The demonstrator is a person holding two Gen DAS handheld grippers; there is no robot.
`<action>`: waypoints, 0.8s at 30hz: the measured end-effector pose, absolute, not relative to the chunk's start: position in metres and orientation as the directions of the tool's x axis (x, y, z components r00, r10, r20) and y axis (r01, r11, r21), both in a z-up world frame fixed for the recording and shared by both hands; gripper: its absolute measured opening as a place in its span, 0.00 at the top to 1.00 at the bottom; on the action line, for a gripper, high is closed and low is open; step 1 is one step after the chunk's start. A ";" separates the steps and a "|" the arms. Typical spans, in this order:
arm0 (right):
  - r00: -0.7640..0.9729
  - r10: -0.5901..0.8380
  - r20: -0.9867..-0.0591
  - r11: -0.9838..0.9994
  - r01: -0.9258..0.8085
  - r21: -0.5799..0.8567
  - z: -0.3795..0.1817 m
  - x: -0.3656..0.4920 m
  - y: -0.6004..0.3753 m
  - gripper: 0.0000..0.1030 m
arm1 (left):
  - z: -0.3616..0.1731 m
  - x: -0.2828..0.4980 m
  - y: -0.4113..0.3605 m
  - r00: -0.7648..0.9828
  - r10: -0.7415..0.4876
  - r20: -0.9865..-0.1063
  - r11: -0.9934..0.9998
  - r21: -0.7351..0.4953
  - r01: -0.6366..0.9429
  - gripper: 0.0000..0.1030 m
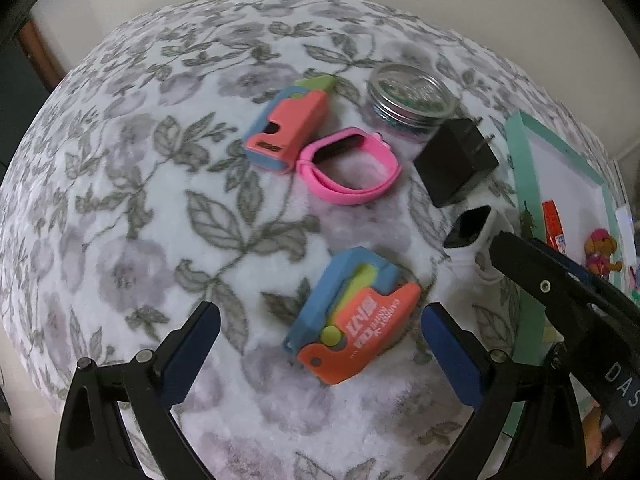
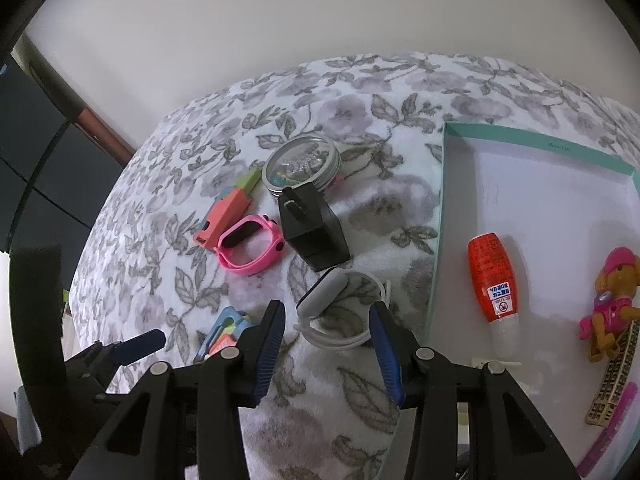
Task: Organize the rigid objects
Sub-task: 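Grasp the orange carrot-knife toy with the left tool while the right tool grasps the white smartwatch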
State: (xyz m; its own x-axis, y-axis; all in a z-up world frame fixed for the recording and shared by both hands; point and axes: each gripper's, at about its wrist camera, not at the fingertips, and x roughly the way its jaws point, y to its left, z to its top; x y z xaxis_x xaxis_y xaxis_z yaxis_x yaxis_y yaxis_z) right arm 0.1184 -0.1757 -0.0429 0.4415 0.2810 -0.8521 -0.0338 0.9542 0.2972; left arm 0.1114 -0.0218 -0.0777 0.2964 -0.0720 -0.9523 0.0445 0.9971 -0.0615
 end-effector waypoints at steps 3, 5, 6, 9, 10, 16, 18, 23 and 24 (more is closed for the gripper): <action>0.437 0.280 -0.855 0.954 -0.031 0.297 -0.045 0.119 -0.175 0.55 | -0.084 0.113 -0.026 0.290 -0.066 -0.955 0.997 -0.053 0.053 0.07; 0.434 0.283 -0.855 0.953 -0.029 0.301 -0.046 0.119 -0.174 0.55 | -0.088 0.114 -0.028 0.279 -0.066 -0.958 0.997 -0.052 0.058 0.16; 0.432 0.285 -0.855 0.952 -0.029 0.303 -0.047 0.119 -0.174 0.55 | -0.089 0.114 -0.028 0.273 -0.080 -0.959 0.996 -0.066 0.058 0.19; 0.427 0.279 -0.860 0.955 -0.028 0.296 -0.049 0.121 -0.170 0.55 | -0.091 0.115 -0.029 0.270 -0.096 -0.958 0.995 -0.083 0.059 0.21; 0.425 0.276 -0.862 0.956 -0.031 0.291 -0.050 0.121 -0.169 0.55 | -0.090 0.115 -0.029 0.275 -0.096 -0.957 0.995 -0.083 0.060 0.25; 0.416 0.268 -0.869 0.960 -0.042 0.275 -0.053 0.123 -0.163 0.55 | -0.084 0.116 -0.013 0.299 -0.095 -0.949 0.995 -0.091 0.025 0.50; 0.415 0.266 -0.870 0.961 -0.045 0.272 -0.054 0.123 -0.163 0.55 | -0.085 0.117 -0.004 0.301 -0.075 -0.951 0.997 -0.081 -0.009 0.57; 0.410 0.255 -0.876 0.966 -0.056 0.254 -0.056 0.124 -0.159 0.55 | -0.086 0.117 0.012 0.311 -0.073 -0.948 0.992 -0.102 -0.076 0.57; 0.408 0.249 -0.878 0.967 -0.062 0.246 -0.056 0.124 -0.158 0.55 | -0.086 0.116 0.014 0.312 -0.073 -0.947 0.991 -0.104 -0.082 0.57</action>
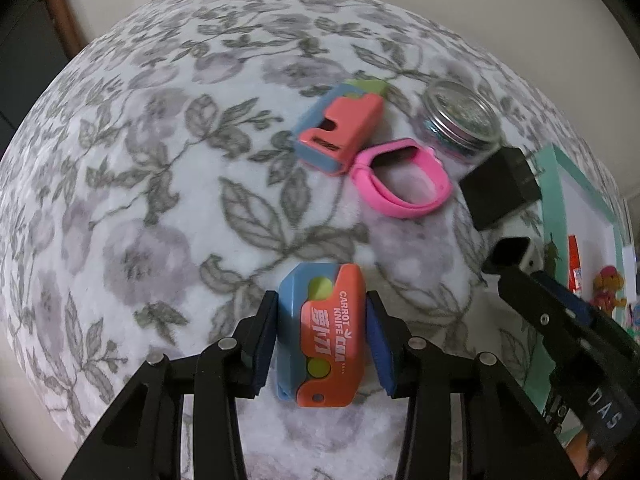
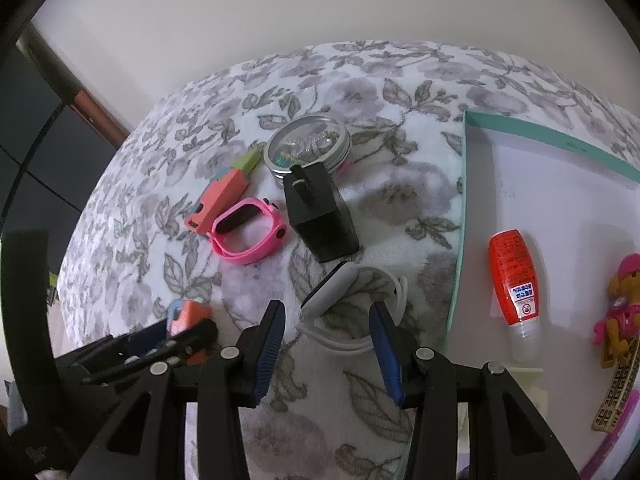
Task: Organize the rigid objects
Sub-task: 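Grasp the orange carrot-knife toy with the left tool while the right tool grasps the white smartwatch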
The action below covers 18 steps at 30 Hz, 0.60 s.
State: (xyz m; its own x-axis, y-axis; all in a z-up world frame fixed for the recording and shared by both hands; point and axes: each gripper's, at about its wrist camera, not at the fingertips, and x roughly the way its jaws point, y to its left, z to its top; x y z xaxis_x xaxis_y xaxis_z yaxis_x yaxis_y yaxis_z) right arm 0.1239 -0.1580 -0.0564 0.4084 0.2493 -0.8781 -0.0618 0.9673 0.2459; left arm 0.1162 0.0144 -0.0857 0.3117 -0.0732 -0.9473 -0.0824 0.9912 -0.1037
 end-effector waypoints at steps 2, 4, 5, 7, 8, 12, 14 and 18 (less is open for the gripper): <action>0.404 0.238 -0.883 0.971 -0.077 0.227 -0.057 0.124 -0.154 0.55 | -0.087 0.118 0.018 0.313 -0.080 -0.946 0.989 -0.114 -0.092 0.57; 0.400 0.227 -0.888 0.974 -0.091 0.207 -0.059 0.124 -0.151 0.55 | -0.087 0.116 0.021 0.313 -0.078 -0.946 0.990 -0.111 -0.091 0.57; 0.399 0.220 -0.890 0.975 -0.100 0.196 -0.060 0.123 -0.149 0.55 | -0.087 0.117 0.020 0.313 -0.073 -0.947 0.991 -0.105 -0.087 0.57; 0.395 0.207 -0.895 0.978 -0.115 0.176 -0.062 0.123 -0.146 0.55 | -0.088 0.118 0.018 0.314 -0.069 -0.947 0.991 -0.100 -0.086 0.57; 0.391 0.199 -0.898 0.979 -0.121 0.164 -0.063 0.123 -0.145 0.55 | -0.086 0.117 0.014 0.314 -0.069 -0.947 0.991 -0.101 -0.087 0.57; 0.378 0.167 -0.911 0.984 -0.124 0.128 -0.071 0.123 -0.142 0.56 | -0.088 0.117 0.011 0.315 -0.066 -0.947 0.991 -0.099 -0.090 0.57; 0.384 0.149 -0.911 0.986 -0.131 0.106 -0.072 0.123 -0.140 0.61 | -0.087 0.117 0.013 0.317 -0.063 -0.946 0.991 -0.096 -0.089 0.57; 0.393 0.122 -0.911 0.987 -0.144 0.070 -0.074 0.121 -0.136 0.61 | -0.087 0.117 0.013 0.323 -0.053 -0.945 0.993 -0.083 -0.083 0.57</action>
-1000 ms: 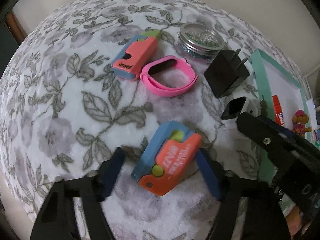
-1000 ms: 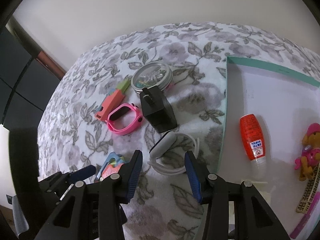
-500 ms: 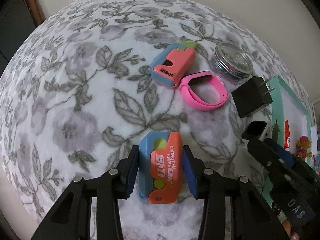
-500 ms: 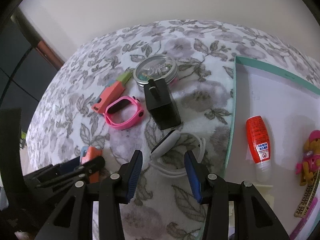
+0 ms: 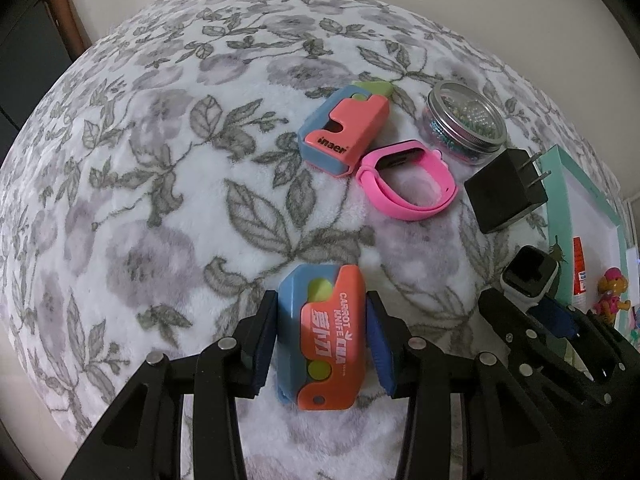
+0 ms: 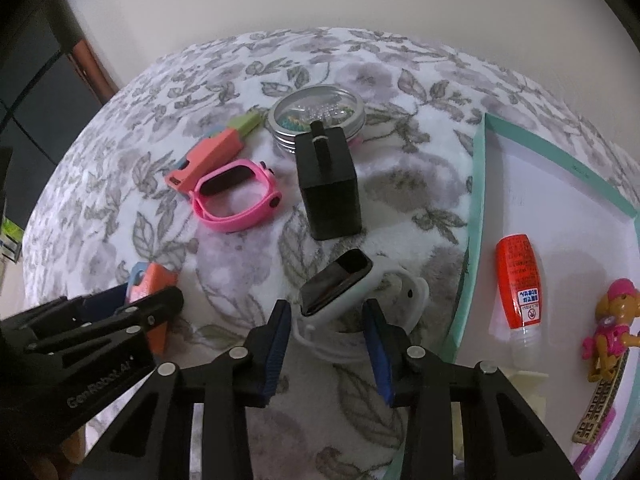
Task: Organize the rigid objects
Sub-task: 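Grasp the orange carrot-knife toy with the left tool while the right tool grasps the white smartwatch, then carry the carrot-knife toy and white smartwatch over the tray with both tools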
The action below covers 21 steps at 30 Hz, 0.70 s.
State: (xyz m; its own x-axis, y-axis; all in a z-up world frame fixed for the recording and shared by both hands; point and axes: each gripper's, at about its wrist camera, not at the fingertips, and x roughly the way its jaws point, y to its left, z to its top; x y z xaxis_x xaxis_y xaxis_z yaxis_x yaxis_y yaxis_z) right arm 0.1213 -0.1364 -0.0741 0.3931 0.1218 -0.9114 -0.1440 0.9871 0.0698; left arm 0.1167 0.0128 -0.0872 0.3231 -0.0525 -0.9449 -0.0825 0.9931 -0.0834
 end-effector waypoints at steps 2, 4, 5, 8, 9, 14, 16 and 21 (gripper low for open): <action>0.397 0.113 -0.911 0.987 -0.153 0.056 -0.075 0.121 -0.134 0.61 | -0.087 0.117 0.012 0.330 -0.047 -0.943 0.994 -0.077 -0.080 0.57; 0.402 0.109 -0.909 0.986 -0.159 0.048 -0.076 0.121 -0.133 0.61 | -0.087 0.118 0.011 0.338 -0.036 -0.940 0.995 -0.064 -0.074 0.57; 0.403 0.108 -0.909 0.986 -0.161 0.045 -0.076 0.121 -0.133 0.61 | -0.087 0.118 0.010 0.340 -0.031 -0.940 0.996 -0.058 -0.070 0.57; 0.406 0.101 -0.908 0.986 -0.164 0.036 -0.076 0.120 -0.132 0.61 | -0.087 0.118 0.006 0.346 -0.014 -0.938 0.997 -0.037 -0.060 0.57; 0.408 0.098 -0.908 0.986 -0.166 0.032 -0.077 0.120 -0.132 0.62 | -0.087 0.118 0.006 0.348 -0.012 -0.938 0.998 -0.034 -0.059 0.57; 0.400 0.124 -0.908 0.985 -0.157 0.065 -0.075 0.120 -0.134 0.75 | -0.087 0.119 0.006 0.353 -0.024 -0.935 0.997 -0.048 -0.061 0.57; 0.399 0.134 -0.907 0.984 -0.160 0.075 -0.073 0.120 -0.134 0.79 | -0.087 0.119 0.005 0.356 -0.018 -0.934 0.998 -0.040 -0.053 0.57; 0.404 0.155 -0.902 0.984 -0.148 0.103 -0.067 0.120 -0.137 0.82 | -0.086 0.118 0.009 0.359 -0.042 -0.932 0.995 -0.071 -0.067 0.58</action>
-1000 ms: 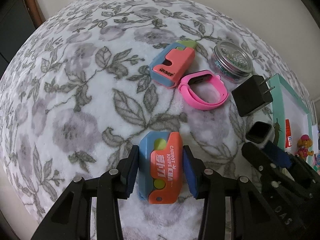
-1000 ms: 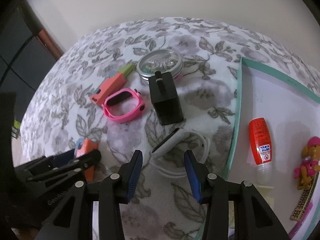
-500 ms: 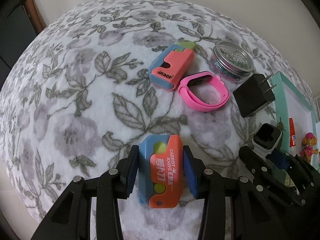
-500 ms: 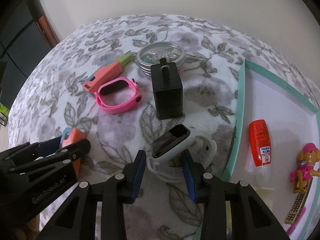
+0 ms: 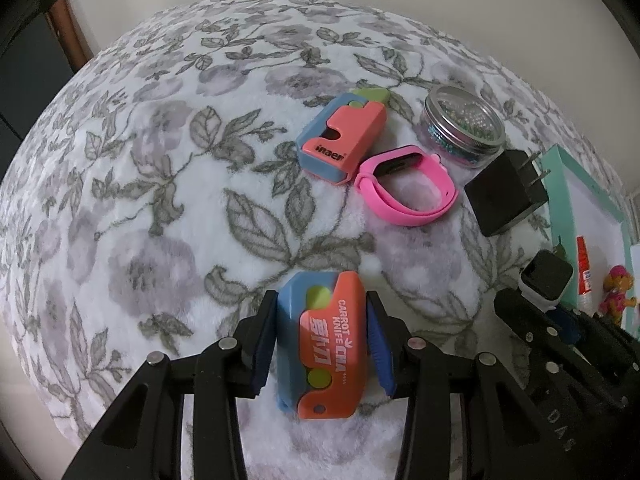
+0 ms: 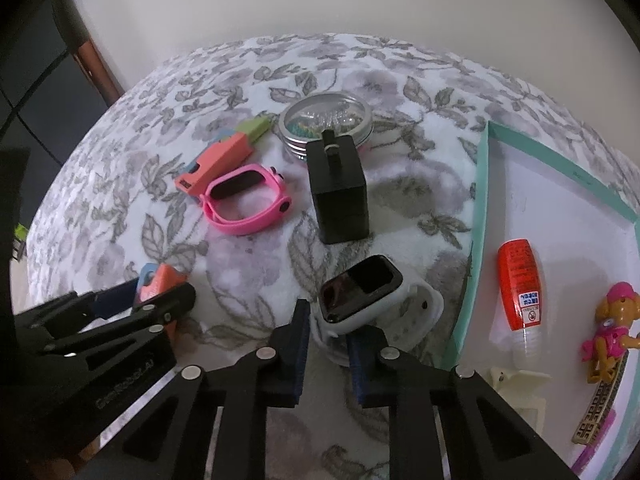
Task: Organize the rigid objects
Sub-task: 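Carry the carrot-knife toy and white smartwatch over the tray with both tools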
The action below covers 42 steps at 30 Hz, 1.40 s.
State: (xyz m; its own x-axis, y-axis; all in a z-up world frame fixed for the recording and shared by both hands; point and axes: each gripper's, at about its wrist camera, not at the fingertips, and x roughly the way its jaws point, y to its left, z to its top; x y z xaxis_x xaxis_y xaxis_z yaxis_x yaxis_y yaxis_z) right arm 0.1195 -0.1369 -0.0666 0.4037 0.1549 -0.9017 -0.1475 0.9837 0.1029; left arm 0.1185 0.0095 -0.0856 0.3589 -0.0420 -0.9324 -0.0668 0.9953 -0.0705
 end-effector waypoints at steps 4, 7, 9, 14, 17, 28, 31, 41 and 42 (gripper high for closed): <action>0.413 0.191 -0.890 0.981 -0.118 0.155 -0.061 0.119 -0.146 0.83 | -0.085 0.117 0.015 0.363 -0.070 -0.929 0.990 -0.110 -0.090 0.58; 0.432 0.223 -0.874 0.975 -0.105 0.197 -0.054 0.118 -0.150 0.83 | -0.083 0.116 0.018 0.369 -0.084 -0.926 0.987 -0.130 -0.100 0.58; 0.446 0.233 -0.864 0.972 -0.104 0.209 -0.048 0.118 -0.151 0.83 | -0.080 0.115 0.021 0.373 -0.090 -0.924 0.985 -0.138 -0.104 0.58; 0.497 0.261 -0.828 0.964 -0.082 0.254 -0.028 0.115 -0.161 0.83 | -0.061 0.110 0.029 0.408 -0.104 -0.907 0.981 -0.161 -0.107 0.58; 0.542 0.260 -0.800 0.961 -0.066 0.268 -0.010 0.112 -0.168 0.83 | -0.039 0.109 0.029 0.444 -0.114 -0.889 0.981 -0.172 -0.094 0.58; 0.729 0.198 -0.655 0.943 0.040 0.329 0.075 0.088 -0.223 0.83 | 0.052 0.112 -0.054 0.535 -0.225 -0.814 0.973 -0.216 0.081 0.58; 0.757 0.132 -0.640 0.941 0.106 0.320 0.091 0.082 -0.245 0.83 | 0.067 0.115 -0.087 0.533 -0.266 -0.803 0.964 -0.235 0.128 0.58; 0.764 -0.089 -0.639 0.929 0.294 0.222 0.113 0.065 -0.305 0.83 | 0.056 0.111 -0.167 0.487 -0.325 -0.810 0.943 -0.239 0.231 0.58; 0.752 -0.109 -0.650 0.923 0.319 0.215 0.110 0.065 -0.312 0.83 | 0.052 0.113 -0.170 0.477 -0.330 -0.815 0.941 -0.246 0.231 0.58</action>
